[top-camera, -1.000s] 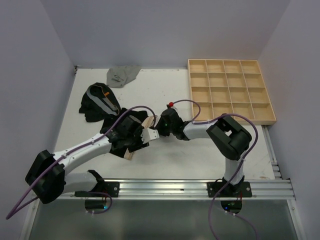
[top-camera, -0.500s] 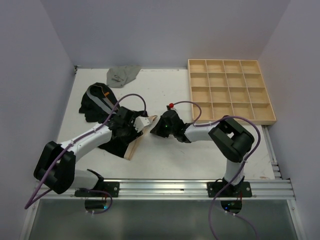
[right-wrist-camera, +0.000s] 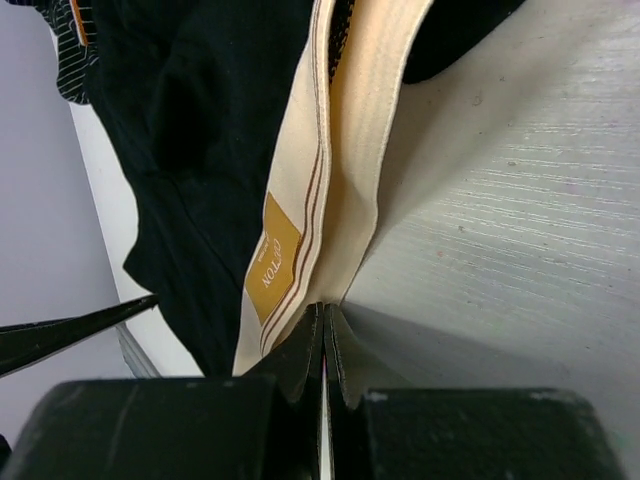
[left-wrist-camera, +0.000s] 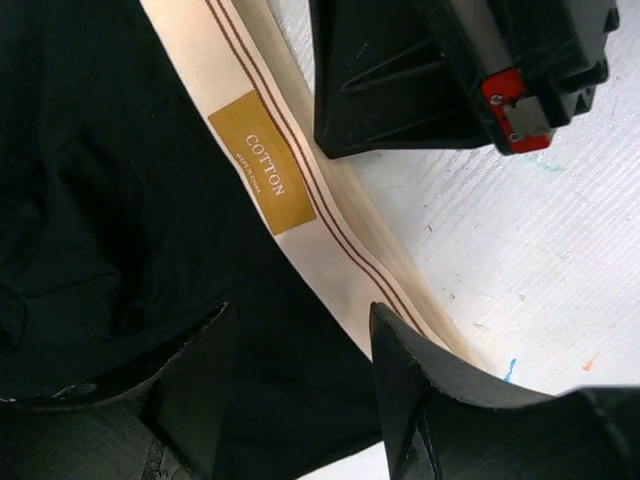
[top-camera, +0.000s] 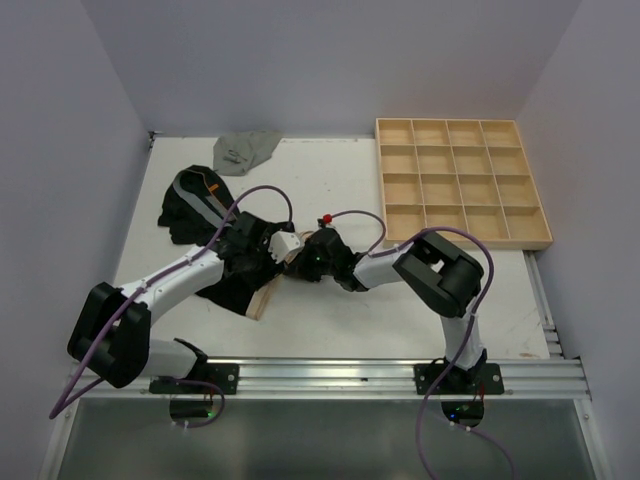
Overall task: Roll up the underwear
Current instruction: Flatten the underwear
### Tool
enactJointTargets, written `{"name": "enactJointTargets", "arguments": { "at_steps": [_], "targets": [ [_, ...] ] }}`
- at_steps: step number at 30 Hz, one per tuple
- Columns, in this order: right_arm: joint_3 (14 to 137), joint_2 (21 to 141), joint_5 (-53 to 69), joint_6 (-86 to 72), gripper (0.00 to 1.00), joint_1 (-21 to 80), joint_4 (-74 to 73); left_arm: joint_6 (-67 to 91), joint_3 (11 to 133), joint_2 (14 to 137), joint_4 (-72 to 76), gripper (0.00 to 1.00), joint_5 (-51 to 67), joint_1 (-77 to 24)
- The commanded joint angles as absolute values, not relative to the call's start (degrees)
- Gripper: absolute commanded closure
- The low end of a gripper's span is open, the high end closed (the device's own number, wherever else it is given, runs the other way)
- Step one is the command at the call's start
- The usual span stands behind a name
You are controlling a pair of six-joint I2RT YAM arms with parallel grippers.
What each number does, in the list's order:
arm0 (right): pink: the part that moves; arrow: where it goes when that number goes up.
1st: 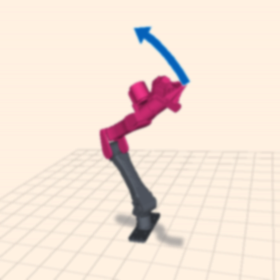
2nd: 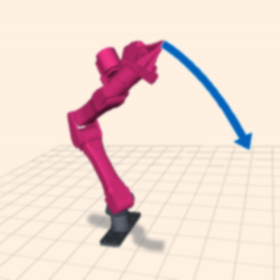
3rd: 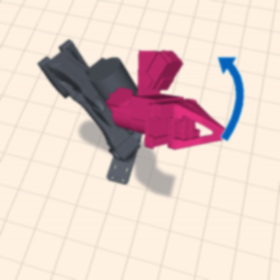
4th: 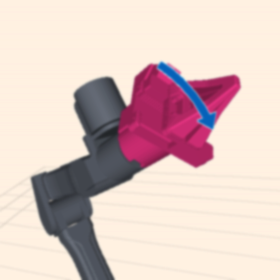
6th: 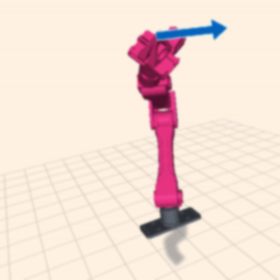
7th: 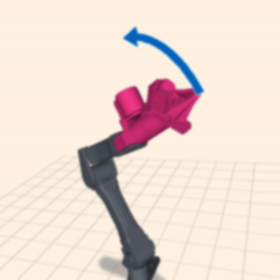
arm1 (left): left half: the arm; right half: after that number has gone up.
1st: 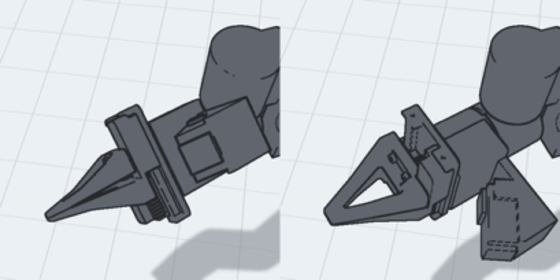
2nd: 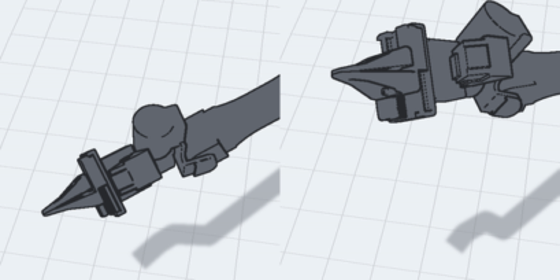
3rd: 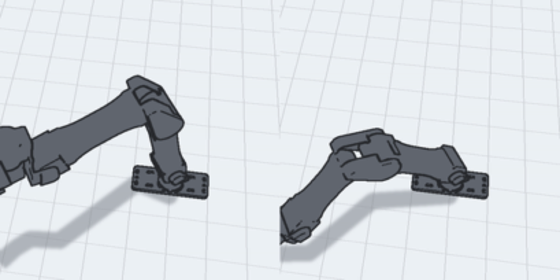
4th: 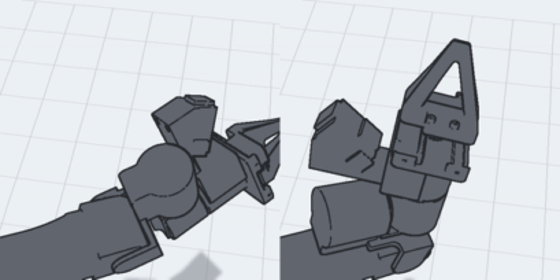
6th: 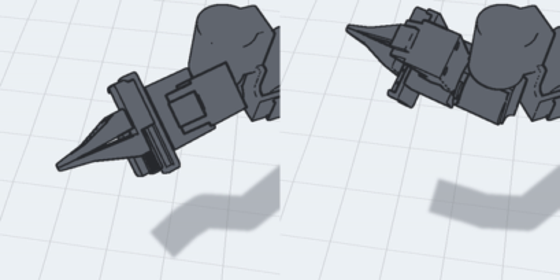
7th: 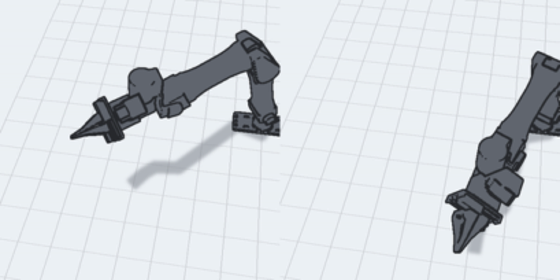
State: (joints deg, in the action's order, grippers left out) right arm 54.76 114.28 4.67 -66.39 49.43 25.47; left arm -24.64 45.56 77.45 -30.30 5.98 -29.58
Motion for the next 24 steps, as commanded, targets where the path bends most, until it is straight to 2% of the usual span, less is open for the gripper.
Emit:
{"name": "enactJointTargets", "arguments": {
  "at_steps": [1, 7, 14, 24],
  "targets": [
    [56.16, 115.93, 3.52, -68.29, 1.0, 49.57, 27.86, -23.47, 46.85, 77.34, -28.21, 0.41, 7.56, -29.44],
    [54.32, 116.9, 3.08, -70.57, 1.0, 49.57, 29.69, -22.15, 46.58, 79.19, -25.75, 0.41, 6.24, -29.53],
    [50.54, 110.4, 3.6, -68.47, 1.0, 50.1, 31.99, -21.27, 48.07, 79.28, -25.4, 0.41, 5.8, -29.44],
    [52.91, 110.39, 3.51, -68.99, 1.0, 52.47, 31.81, -21.36, 48.87, 78.75, -25.93, 0.41, 5.8, -29.27]
  ]
}}
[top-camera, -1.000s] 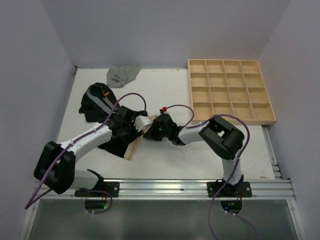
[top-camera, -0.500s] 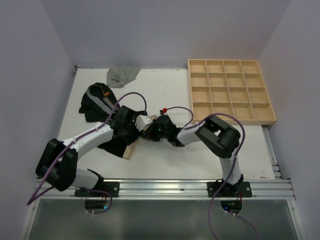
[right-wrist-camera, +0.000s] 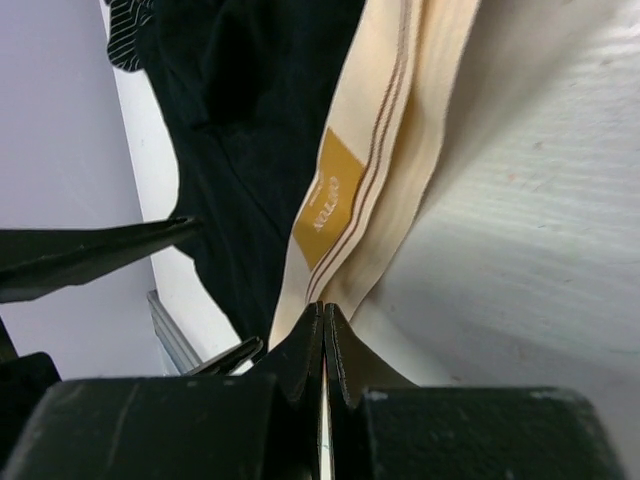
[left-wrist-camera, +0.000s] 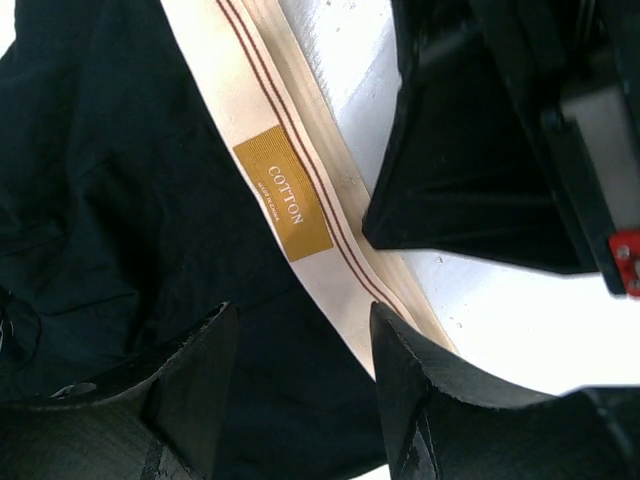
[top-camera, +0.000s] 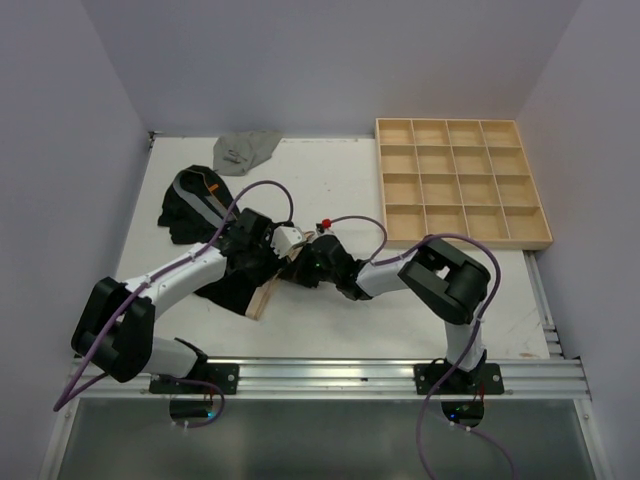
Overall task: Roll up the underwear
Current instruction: Flatten the underwear
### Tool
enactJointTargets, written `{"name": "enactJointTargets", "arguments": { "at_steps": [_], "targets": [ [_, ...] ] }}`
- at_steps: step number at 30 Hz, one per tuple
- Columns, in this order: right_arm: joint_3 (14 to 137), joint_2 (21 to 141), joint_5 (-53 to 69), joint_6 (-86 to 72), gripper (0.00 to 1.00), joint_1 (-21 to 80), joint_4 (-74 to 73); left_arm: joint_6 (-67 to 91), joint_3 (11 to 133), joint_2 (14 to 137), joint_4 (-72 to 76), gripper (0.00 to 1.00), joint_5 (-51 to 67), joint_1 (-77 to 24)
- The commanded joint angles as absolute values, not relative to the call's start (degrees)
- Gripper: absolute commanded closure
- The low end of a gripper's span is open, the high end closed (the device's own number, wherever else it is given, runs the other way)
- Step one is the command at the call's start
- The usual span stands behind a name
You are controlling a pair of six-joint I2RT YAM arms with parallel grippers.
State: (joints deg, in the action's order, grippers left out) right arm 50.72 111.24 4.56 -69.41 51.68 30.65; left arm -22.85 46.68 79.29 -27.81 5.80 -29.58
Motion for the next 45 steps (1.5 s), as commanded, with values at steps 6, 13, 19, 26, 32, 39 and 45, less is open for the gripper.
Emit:
{"name": "enactJointTargets", "arguments": {
  "at_steps": [6, 13, 19, 26, 32, 39, 45],
  "targets": [
    [52.82, 113.81, 2.82, -69.87, 1.0, 52.65, 32.78, -21.36, 48.78, 79.01, -25.93, 0.41, 6.85, -29.18],
    [51.77, 117.68, 2.2, -71.27, 1.0, 52.82, 34.18, -20.83, 47.37, 80.51, -24.79, 0.41, 7.47, -29.27],
    [50.8, 119.27, 1.85, -72.86, 1.0, 52.73, 35.42, -21.88, 46.32, 81.38, -25.22, 0.39, 7.12, -29.79],
    [49.4, 119.44, 1.58, -74.53, 1.0, 52.74, 36.56, -24.52, 43.95, 80.07, -28.47, 0.39, 5.1, -31.81],
    [48.43, 119.53, 1.84, -75.94, 1.0, 52.74, 38.23, -24.7, 42.1, 78.93, -29.97, 0.39, 4.22, -33.31],
    [47.73, 119.36, 1.67, -76.29, 1.0, 52.82, 38.85, -23.82, 40.52, 78.92, -28.91, 0.46, 0.88, -35.51],
    [47.46, 119.79, 1.58, -76.38, 1.0, 52.73, 39.02, -24.78, 40.17, 77.79, -30.85, 0.63, 2.02, -35.77]
  ]
}}
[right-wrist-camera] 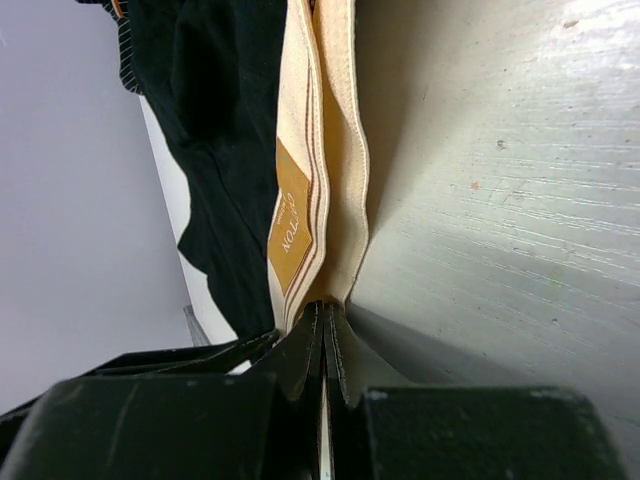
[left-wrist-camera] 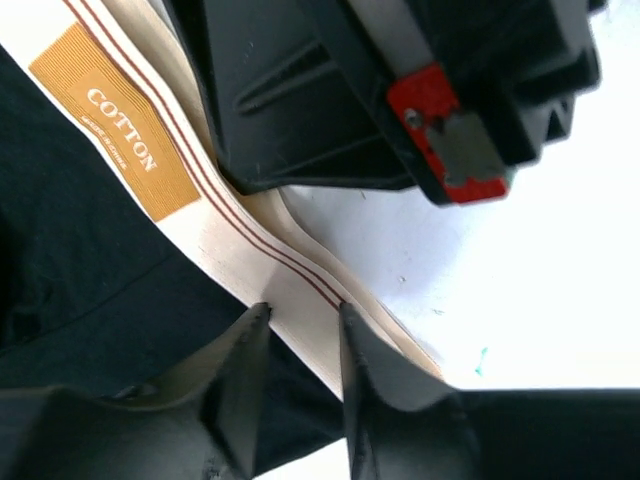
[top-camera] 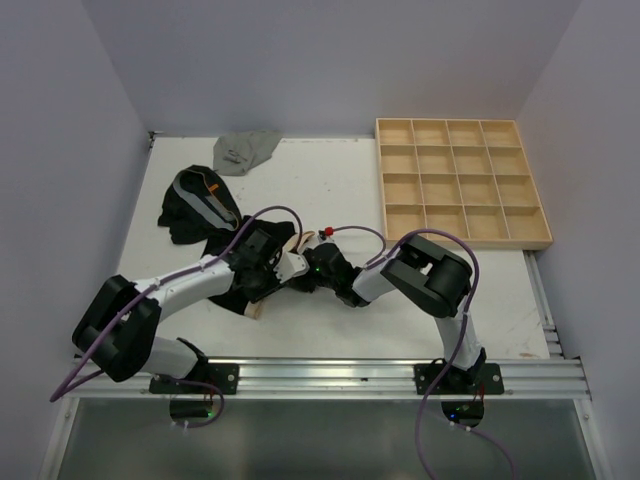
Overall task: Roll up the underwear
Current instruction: Flatten the underwear
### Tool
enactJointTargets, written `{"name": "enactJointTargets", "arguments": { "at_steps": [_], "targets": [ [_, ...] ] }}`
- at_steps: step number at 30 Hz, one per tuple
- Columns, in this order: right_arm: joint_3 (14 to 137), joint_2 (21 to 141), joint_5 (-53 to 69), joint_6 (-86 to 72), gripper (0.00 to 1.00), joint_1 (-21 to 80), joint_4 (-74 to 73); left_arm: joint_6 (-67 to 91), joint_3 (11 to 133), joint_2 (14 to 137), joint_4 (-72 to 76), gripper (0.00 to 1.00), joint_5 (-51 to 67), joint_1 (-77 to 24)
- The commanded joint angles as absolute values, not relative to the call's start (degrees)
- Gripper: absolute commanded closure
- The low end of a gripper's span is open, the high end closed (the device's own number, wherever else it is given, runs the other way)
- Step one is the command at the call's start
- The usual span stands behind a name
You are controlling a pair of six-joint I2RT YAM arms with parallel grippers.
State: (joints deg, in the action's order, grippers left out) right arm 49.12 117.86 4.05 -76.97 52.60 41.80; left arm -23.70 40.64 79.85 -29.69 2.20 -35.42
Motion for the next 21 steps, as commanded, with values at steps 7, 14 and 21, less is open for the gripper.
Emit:
{"name": "enactJointTargets", "arguments": {
  "at_steps": [7, 14, 21],
  "targets": [
    [47.29, 120.06, 1.76, -76.46, 1.0, 52.82, 39.2, -25.31, 39.47, 76.29, -33.22, 0.85, 3.25, -35.77],
    [47.11, 120.23, 1.67, -76.55, 1.0, 52.82, 39.2, -26.98, 39.64, 75.24, -35.68, 1.0, 5.09, -35.77],
    [46.76, 120.06, 1.67, -76.73, 1.0, 52.73, 39.2, -27.86, 41.74, 73.04, -38.49, 0.49, 6.94, -35.95]
  ]
}}
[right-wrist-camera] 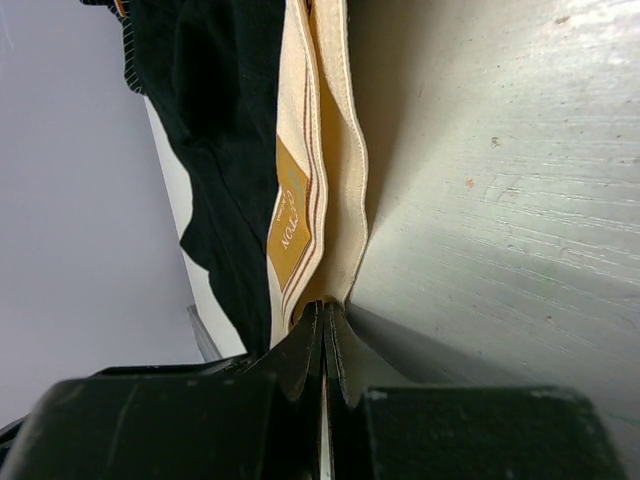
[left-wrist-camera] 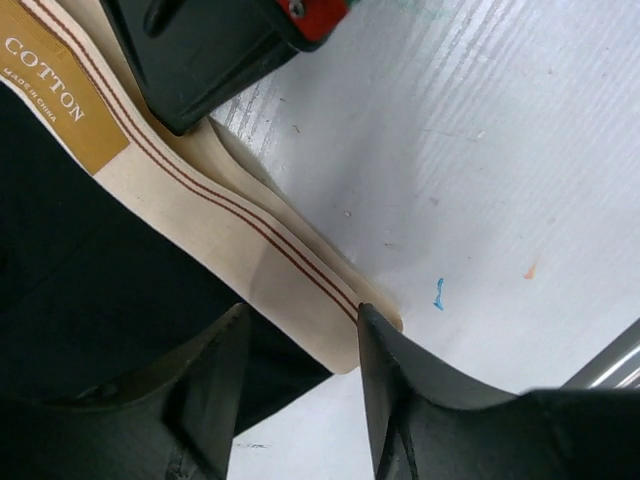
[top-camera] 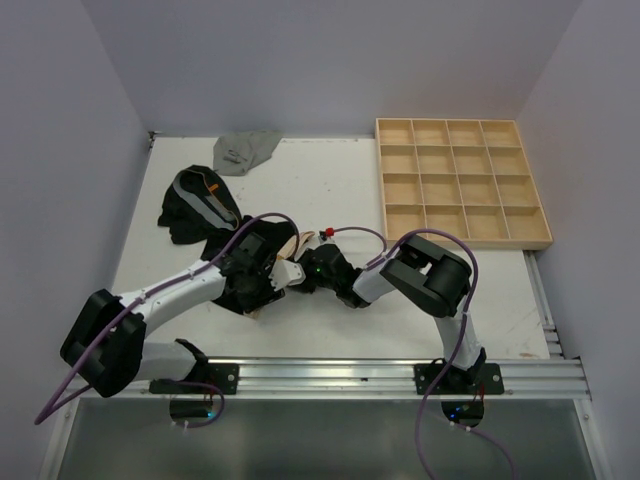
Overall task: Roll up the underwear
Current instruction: Flatten the underwear
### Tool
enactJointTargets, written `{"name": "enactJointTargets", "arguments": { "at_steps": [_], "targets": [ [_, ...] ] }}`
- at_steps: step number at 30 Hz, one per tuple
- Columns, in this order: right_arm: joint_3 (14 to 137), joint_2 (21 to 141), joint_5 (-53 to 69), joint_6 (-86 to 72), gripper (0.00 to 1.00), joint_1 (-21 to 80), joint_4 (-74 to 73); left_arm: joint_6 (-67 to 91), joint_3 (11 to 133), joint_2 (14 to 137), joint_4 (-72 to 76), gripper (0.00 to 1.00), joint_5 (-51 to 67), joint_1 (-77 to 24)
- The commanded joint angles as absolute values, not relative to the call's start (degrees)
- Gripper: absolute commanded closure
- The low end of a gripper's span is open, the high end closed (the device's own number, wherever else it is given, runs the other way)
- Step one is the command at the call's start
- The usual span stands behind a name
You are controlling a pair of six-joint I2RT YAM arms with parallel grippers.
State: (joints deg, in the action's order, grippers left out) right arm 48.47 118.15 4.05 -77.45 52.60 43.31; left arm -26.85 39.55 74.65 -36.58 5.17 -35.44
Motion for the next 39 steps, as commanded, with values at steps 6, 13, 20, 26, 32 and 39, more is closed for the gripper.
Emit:
{"name": "enactJointTargets", "arguments": {
  "at_steps": [6, 13, 20, 26, 32, 39],
  "targets": [
    [46.84, 120.06, 1.85, -76.99, 1.0, 53.26, 39.55, -24.09, 42.09, 73.3, -34.2, 0.46, 3.43, -36.04],
    [46.58, 120.24, 1.32, -77.52, 1.0, 54.05, 38.67, -18.81, 47.1, 75.93, -26.29, 0.48, -1.65, -35.95],
    [45.09, 120.23, 0.53, -79.36, 1.0, 54.05, 39.28, -18.9, 48.34, 79.71, -24.7, 0.49, -0.26, -35.86],
    [44.21, 121.2, 0.97, -80.77, 1.0, 54.05, 41.57, -19.25, 47.2, 81.38, -23.64, 0.49, 1.14, -35.95],
    [44.12, 121.64, 1.05, -81.03, 1.0, 54.14, 42.27, -19.42, 46.58, 82.44, -22.33, 0.49, 1.14, -35.86],
    [43.6, 121.64, 0.97, -81.47, 1.0, 54.05, 42.45, -18.9, 45.79, 84.72, -20.3, 0.49, 0.26, -35.86]
  ]
}}
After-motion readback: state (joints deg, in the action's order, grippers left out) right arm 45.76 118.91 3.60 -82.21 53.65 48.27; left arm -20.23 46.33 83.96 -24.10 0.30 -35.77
